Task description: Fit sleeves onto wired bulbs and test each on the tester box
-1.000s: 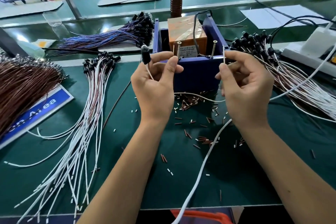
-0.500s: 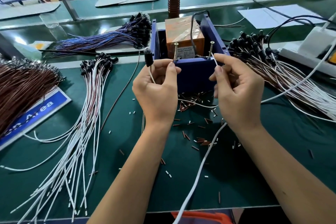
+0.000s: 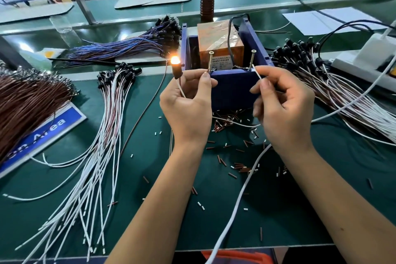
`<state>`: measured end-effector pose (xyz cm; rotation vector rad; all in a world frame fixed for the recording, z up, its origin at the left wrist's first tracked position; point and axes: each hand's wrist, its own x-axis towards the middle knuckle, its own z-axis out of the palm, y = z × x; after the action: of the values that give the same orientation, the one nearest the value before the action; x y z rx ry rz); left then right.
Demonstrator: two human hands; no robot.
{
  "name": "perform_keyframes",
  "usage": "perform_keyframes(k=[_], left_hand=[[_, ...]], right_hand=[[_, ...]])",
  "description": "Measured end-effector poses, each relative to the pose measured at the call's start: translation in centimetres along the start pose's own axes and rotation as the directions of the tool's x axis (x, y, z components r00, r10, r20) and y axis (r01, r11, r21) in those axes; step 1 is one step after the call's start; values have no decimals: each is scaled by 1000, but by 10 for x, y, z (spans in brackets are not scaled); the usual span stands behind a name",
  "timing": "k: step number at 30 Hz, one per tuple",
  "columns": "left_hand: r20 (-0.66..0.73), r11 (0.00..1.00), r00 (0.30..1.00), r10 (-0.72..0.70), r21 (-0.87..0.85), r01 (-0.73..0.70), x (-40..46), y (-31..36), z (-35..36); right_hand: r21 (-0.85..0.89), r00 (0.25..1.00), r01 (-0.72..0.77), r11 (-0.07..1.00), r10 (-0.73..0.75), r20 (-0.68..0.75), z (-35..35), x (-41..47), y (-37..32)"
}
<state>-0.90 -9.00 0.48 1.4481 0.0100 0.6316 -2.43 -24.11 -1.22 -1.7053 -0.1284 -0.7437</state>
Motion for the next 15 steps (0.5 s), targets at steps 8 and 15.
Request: perform_keyframes(k=[8,15], left_hand=[[5,999,1000,22,31,-22,1,1,-1],[8,999,1000,19,51,-19,0,3,-1]], right_hand=[[-19,999,-10,1000,11,33,0,-1,0],[-17,1000,-12,1000,12,23,0,-1,-1]])
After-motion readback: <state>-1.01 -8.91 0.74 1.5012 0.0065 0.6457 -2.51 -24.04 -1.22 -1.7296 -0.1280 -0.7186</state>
